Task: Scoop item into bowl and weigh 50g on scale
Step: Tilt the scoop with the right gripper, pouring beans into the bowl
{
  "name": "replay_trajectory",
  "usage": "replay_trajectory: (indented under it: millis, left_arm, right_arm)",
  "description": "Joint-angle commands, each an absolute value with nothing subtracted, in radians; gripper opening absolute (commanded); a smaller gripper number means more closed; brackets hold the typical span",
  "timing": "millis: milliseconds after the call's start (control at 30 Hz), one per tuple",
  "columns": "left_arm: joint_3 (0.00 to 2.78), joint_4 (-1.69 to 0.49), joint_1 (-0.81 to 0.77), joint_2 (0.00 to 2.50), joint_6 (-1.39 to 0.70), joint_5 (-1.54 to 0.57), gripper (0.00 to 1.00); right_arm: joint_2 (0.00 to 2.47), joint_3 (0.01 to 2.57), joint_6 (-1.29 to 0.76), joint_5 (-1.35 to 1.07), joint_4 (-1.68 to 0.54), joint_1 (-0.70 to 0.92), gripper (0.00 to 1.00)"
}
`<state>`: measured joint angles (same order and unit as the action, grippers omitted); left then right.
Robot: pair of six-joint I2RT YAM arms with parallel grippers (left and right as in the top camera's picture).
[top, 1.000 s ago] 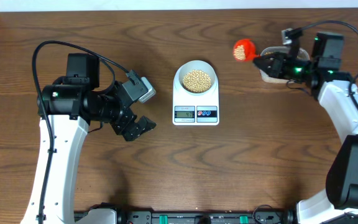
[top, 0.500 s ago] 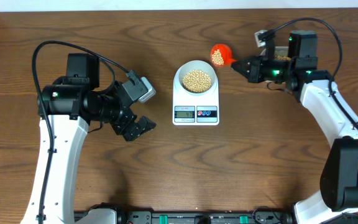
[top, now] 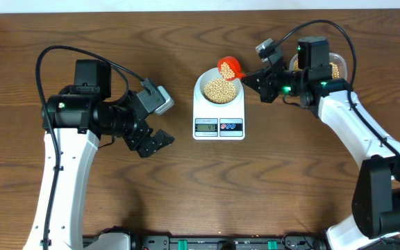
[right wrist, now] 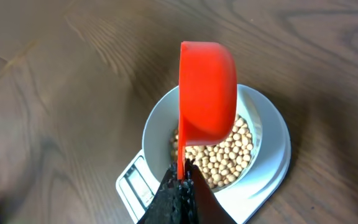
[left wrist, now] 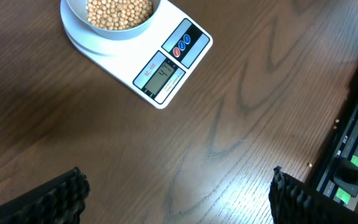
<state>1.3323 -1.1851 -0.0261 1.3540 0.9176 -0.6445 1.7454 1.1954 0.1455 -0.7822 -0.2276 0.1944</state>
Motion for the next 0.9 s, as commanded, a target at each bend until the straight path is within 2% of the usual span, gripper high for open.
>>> replay_trajectory:
  millis: [0,333,600,867]
  left_arm:
    - [1.331,-1.188,-0.022,1.352,0.931,-0.642,0.95]
    - [1.331,-1.188,-0.022,1.352,0.931,-0.643,0.95]
    - [1.331,-1.188,-0.022,1.352,0.931,-0.643,0.95]
    - [1.331,-1.188,-0.022,1.352,0.931,-0.642,0.95]
  right_arm:
    - [1.721,1.189,0.206,-0.762,-0.229,0.212,0.01]
    - [1.721,1.189,0.188,-0.851,-0.231,0.211,0.01]
    - [1.721,1.189,0.127,-0.815,-0.229,0.211,0.01]
    - [1.721,1.189,0.166,-0.739,-0.227,0.204,0.01]
